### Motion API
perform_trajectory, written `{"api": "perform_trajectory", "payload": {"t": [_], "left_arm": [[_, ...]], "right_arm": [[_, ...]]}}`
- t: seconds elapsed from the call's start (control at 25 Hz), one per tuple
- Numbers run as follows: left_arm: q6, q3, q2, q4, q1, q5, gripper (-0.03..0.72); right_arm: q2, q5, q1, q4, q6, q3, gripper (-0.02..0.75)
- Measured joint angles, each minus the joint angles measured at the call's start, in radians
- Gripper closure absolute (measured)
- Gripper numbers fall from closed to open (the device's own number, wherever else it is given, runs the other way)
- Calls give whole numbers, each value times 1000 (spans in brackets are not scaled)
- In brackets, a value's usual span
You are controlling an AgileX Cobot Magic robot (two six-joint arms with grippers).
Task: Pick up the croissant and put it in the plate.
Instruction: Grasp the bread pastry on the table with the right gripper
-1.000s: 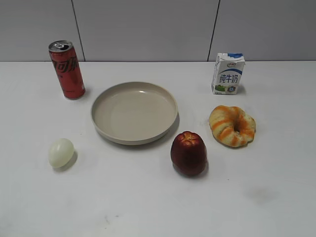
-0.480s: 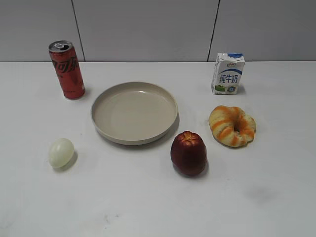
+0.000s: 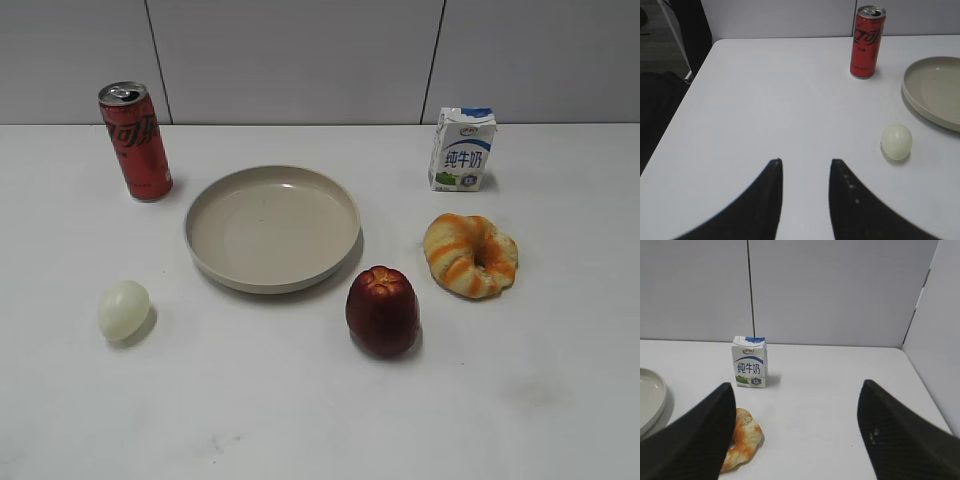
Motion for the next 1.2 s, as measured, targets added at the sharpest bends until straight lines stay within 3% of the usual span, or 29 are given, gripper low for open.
{"api": "perform_trajectory", "payload": {"t": [0.24, 0.48, 0.92, 1.08, 1.2], "left_arm": [[0, 0, 0, 0, 0, 0, 459], [0, 0, 0, 0, 0, 0, 459], [0, 0, 0, 0, 0, 0, 459], [0, 0, 0, 0, 0, 0, 459], [0, 0, 0, 0, 0, 0, 459]], "right_arm": [[441, 56, 19, 27, 1, -178, 164], [805, 289, 148, 86, 2, -441, 149], [1255, 412, 256, 195, 2, -761, 117], [1334, 413, 261, 197, 29, -806, 179], [1357, 413, 261, 187, 56, -815, 309]]}}
